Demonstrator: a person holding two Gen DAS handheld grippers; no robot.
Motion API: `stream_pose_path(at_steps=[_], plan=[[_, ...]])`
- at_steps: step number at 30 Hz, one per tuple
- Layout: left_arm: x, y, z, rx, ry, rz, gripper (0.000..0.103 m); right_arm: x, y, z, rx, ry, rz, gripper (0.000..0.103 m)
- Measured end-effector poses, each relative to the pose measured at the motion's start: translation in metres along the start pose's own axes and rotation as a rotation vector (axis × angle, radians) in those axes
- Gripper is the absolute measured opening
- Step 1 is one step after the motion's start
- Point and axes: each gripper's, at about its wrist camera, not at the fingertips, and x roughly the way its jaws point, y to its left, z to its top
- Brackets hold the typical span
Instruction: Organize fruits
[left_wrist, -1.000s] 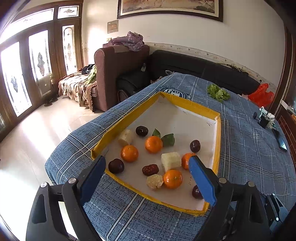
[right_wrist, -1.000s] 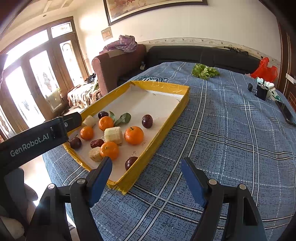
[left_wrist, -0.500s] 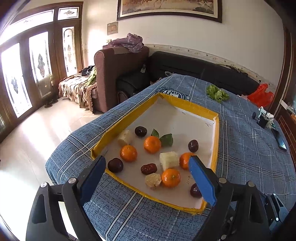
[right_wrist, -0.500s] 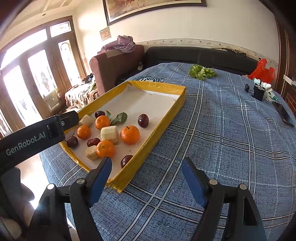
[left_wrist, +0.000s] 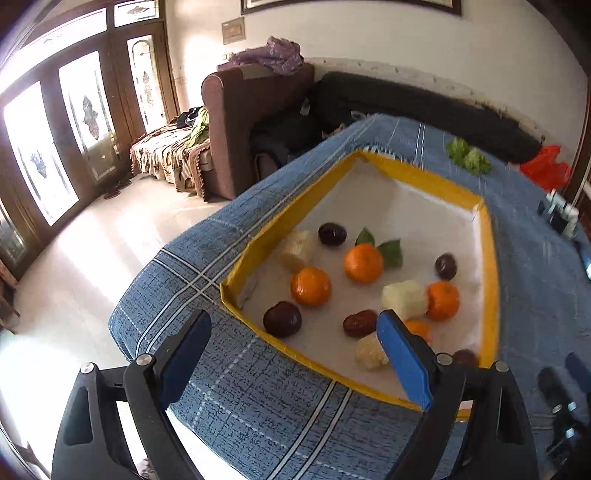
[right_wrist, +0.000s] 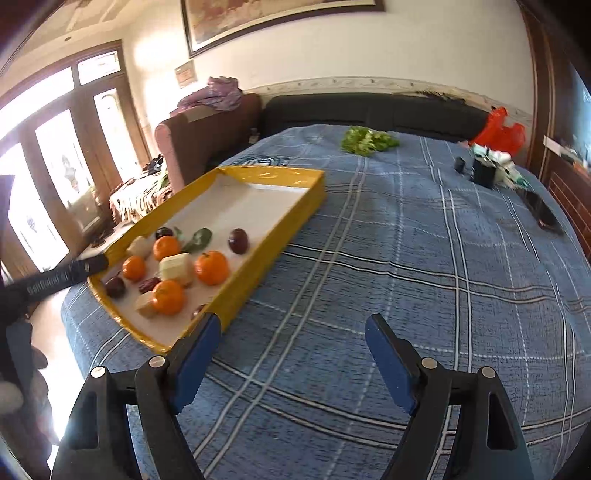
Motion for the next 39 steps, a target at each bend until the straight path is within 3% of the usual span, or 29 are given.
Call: stream_pose_path(at_steps=[5,8,18,23,26,28,31,35,39], plan=[[0.024,-0.036,-0.005,0.149,0.031,0.100,0.091,0.003,-0.004,0.002,0.005,0.002,0.004,0.085],[0.038,-0.056,-0.006,0.213,0.065,0.098,0.091,0.005,-0.005,0.003,0.000,0.008,0.010,0.085],[0.044,-0.076,0.020,0.248,0.033,0.086,0.091,0.009,-0.006,0.005,0.017,0.017,0.004,0.085],[0.000,-0.050,0.021,0.144,-0.105,0.017,0.091,0.005,0.001,0.009,-0.001,0.006,0.007,0.085],[-0.057,-0.027,0.017,0.082,-0.332,0.056,0.091,0.002,0.010,0.012,-0.028,-0.004,0.016,0.085],[-0.101,-0.013,0.012,0.034,-0.496,0.107,0.103,0.000,0.016,0.014,-0.050,-0.013,0.018,0.085],[-0.144,0.002,0.006,-0.031,-0.620,0.100,0.103,-0.007,0.029,0.020,-0.086,-0.039,0.029,0.085],[-0.158,0.010,0.007,-0.080,-0.576,0.048,0.103,-0.016,0.048,0.023,-0.134,-0.073,0.051,0.087],[-0.142,0.008,0.003,-0.091,-0.499,0.033,0.103,-0.019,0.064,0.018,-0.171,-0.091,0.058,0.089]])
